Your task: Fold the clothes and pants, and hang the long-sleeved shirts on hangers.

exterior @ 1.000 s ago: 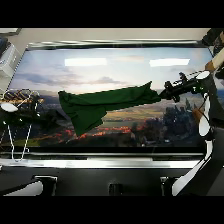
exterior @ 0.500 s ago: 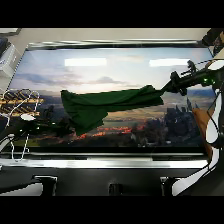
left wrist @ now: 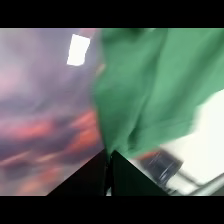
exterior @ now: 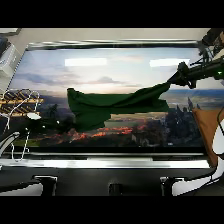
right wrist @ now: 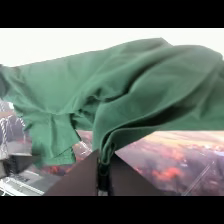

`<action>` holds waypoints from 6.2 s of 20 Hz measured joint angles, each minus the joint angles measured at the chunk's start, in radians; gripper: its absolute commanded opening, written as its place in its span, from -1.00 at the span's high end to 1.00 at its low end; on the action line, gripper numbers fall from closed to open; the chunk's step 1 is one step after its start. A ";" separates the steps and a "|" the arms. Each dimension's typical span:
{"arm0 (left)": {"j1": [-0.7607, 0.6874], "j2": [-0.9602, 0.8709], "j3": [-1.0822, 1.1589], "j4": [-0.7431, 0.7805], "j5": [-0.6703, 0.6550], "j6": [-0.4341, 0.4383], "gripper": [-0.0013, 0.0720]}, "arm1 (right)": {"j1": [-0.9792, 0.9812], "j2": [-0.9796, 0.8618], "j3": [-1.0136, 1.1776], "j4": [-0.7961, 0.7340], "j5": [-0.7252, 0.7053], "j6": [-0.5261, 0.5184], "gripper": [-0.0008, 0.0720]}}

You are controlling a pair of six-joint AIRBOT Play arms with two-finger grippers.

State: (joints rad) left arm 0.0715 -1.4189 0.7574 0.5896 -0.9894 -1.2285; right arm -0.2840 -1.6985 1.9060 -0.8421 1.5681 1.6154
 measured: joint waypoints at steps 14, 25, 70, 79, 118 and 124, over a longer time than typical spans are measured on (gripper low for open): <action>0.382 0.395 1.316 0.243 -0.186 -0.309 0.92 | 0.000 0.488 0.172 -0.630 -0.373 0.344 0.90; 0.431 0.481 1.207 0.281 -0.282 -0.369 0.92 | 0.000 0.523 0.173 -0.816 -0.215 0.383 0.90; 0.003 -0.098 0.429 0.293 -0.101 -0.226 0.92 | 0.294 0.481 -1.404 0.144 -0.494 -0.187 -0.36; 0.003 -0.098 0.429 0.293 -0.103 -0.226 0.92 | 0.422 0.483 -1.419 0.173 -0.650 -0.101 0.89; 0.072 -0.081 1.260 0.566 -0.089 -0.242 0.92 | 0.146 0.320 -0.050 -0.204 -0.308 0.201 0.89; -0.005 -0.436 1.260 0.579 -0.016 -0.299 0.92 | 0.257 -0.056 -0.092 -0.355 -0.575 0.339 0.89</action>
State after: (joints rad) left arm 0.0666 -1.8553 2.0178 1.1690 -1.0050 -1.5280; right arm -0.0265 -1.7550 1.8137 -1.1969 0.9936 1.9545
